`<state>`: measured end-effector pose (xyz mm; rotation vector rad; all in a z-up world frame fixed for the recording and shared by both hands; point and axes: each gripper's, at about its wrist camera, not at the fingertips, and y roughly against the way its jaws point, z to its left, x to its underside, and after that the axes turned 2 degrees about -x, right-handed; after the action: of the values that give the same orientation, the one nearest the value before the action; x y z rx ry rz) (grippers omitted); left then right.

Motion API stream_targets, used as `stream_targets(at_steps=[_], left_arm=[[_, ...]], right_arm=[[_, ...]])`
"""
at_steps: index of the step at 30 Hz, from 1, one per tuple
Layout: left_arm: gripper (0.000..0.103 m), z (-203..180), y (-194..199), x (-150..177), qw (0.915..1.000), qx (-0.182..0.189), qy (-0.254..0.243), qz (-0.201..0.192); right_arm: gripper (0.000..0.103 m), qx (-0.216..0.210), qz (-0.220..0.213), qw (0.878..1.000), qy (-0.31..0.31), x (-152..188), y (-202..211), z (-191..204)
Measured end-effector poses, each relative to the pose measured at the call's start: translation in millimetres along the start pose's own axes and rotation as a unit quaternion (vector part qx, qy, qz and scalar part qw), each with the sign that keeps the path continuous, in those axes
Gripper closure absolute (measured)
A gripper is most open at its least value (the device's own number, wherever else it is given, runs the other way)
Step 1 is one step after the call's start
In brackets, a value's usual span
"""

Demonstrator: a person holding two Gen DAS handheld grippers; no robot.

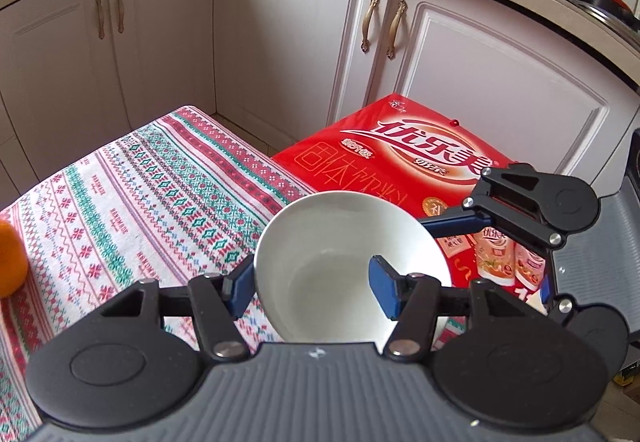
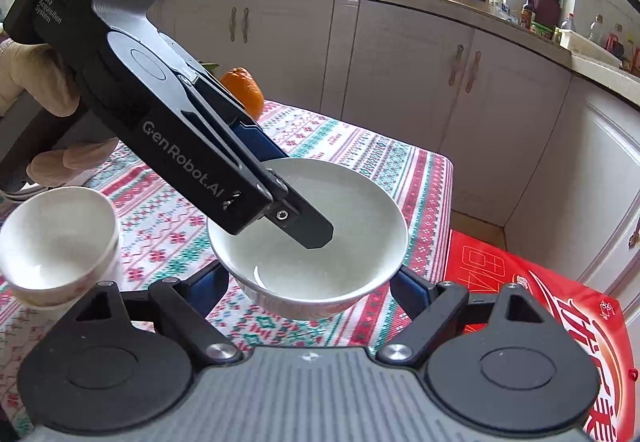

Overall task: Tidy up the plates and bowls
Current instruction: 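Carry the bowl over the two stacked bowls and lower it in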

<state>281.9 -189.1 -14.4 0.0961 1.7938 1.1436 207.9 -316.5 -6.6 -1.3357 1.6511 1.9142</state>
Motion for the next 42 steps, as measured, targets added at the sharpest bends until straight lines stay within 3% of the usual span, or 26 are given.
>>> stream_targets(at_steps=[14,23,33,42], left_arm=[[0.044,-22,78,42,0.9991,-0.029,0.005,-0.031],[0.043,-13,120,68,0.9968,-0.058,0.026,-0.049],[0.043,7,129,105,0.9944,-0.074,0.064,-0.041],[0.043,17,121,118,0.9939,-0.066,0.082,-0.032]], right_arm=[[0.012,-0.032,-0.024,0.999,0.016,-8,49,62],[0.012,-0.066,-0.038,0.996,0.038,-20,53,98],[0.012,-0.109,-0.019,0.993,0.039,-19,30,124],[0.012,-0.124,0.0,0.992,0.031,-16,16,127]])
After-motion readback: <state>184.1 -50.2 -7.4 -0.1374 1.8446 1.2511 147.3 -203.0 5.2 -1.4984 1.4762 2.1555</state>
